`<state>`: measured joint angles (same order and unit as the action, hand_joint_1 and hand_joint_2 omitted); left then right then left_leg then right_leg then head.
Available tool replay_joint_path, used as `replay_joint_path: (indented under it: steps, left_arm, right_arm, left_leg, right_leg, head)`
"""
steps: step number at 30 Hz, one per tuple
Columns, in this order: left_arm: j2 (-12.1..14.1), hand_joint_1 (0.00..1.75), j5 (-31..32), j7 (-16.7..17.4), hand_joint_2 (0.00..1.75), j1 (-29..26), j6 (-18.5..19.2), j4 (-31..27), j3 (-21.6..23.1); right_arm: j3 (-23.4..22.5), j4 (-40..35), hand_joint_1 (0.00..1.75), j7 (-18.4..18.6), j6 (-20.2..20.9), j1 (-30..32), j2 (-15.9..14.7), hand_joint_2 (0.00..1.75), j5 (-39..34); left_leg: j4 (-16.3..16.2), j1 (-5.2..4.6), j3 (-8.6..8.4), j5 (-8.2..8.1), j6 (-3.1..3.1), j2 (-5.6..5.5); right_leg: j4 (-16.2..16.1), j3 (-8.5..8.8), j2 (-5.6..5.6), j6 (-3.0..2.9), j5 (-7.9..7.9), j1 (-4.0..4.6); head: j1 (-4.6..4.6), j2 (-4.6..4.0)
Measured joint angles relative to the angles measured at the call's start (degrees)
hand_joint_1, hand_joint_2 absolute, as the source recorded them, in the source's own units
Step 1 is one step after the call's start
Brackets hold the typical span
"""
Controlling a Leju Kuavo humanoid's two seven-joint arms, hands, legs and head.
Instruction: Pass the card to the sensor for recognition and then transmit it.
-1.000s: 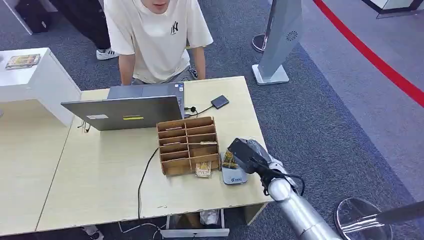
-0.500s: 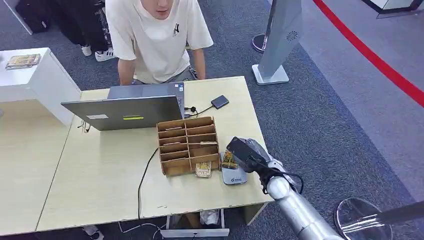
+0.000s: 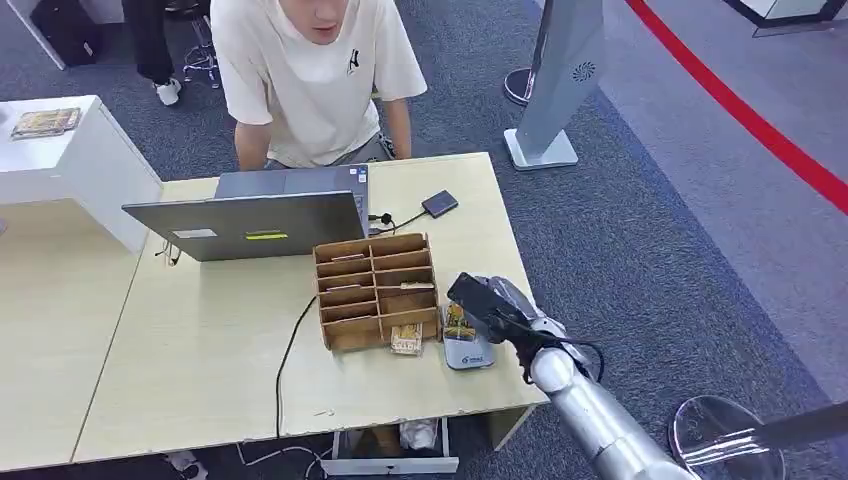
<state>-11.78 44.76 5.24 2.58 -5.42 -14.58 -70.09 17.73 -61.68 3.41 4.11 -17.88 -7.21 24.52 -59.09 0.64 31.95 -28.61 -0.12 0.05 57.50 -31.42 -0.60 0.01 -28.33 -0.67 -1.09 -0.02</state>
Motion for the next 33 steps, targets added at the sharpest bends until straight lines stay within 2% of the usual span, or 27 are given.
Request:
replay_joint_path:
  steps: [33]
  left_arm:
    - [-0.98,0.00,-0.50,0.15,0.00,0.00,0.46,-1.03,-1.42]
  right_arm:
    - [2.43,4.57,1.75,0.61,0.61,-2.81,0.02,1.75,2.01]
  left_leg:
    - [0.00,0.00,0.00,0.00,0.00,0.00]
  right_leg:
    - [0.00,0.01,0.00,0.00,0.00,0.00]
  head:
    - [0.00,0.00]
